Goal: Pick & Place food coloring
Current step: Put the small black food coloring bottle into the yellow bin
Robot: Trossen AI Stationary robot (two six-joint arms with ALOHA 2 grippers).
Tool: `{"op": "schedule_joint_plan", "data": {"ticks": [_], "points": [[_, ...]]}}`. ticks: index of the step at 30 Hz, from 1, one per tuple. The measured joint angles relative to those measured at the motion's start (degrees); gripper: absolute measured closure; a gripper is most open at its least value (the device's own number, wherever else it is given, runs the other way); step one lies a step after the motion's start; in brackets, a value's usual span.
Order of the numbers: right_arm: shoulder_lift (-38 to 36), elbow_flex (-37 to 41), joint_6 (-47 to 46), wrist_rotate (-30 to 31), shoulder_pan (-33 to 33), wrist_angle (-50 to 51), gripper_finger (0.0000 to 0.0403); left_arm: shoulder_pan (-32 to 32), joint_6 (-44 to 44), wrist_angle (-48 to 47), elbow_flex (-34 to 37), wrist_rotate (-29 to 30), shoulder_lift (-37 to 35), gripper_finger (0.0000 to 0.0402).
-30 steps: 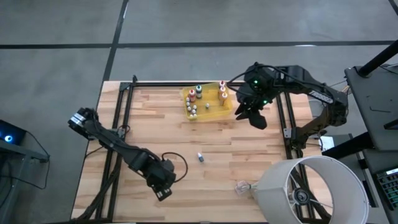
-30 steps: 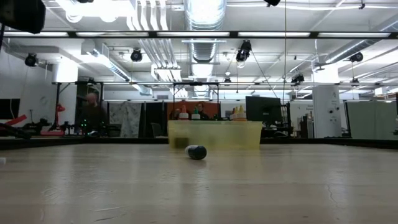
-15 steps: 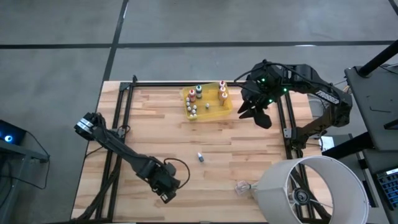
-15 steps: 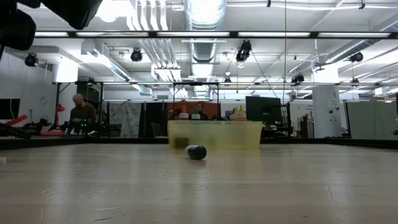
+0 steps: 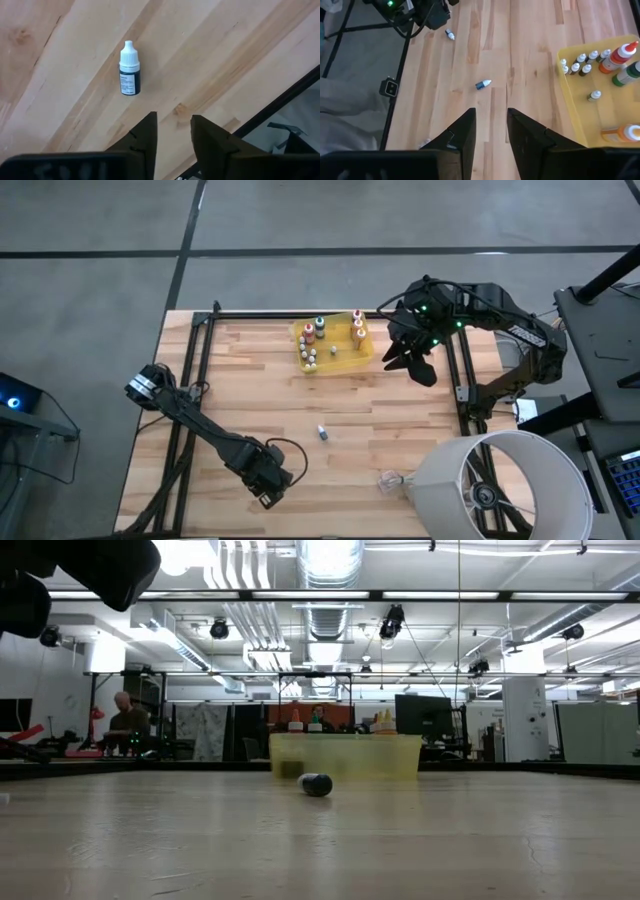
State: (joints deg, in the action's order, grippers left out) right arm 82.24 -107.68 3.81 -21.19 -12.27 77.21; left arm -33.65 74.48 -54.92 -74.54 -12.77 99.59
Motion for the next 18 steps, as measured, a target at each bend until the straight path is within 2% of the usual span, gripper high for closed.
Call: {"op": "schedule_joint_plan", "data": {"ticks": [9,18], "points": [[0.0,0.0,-0.8,0.0,0.0,0.0,0.0294,-0.1,-0.2,-0.1,2.1,-0.8,0.0,0.0229],[0.0,0.0,-0.8,0.1,0.0,-0.1,0.0304,-0.1,1.2,1.2,6.8,-1.7,0.0,0.0219]]}}
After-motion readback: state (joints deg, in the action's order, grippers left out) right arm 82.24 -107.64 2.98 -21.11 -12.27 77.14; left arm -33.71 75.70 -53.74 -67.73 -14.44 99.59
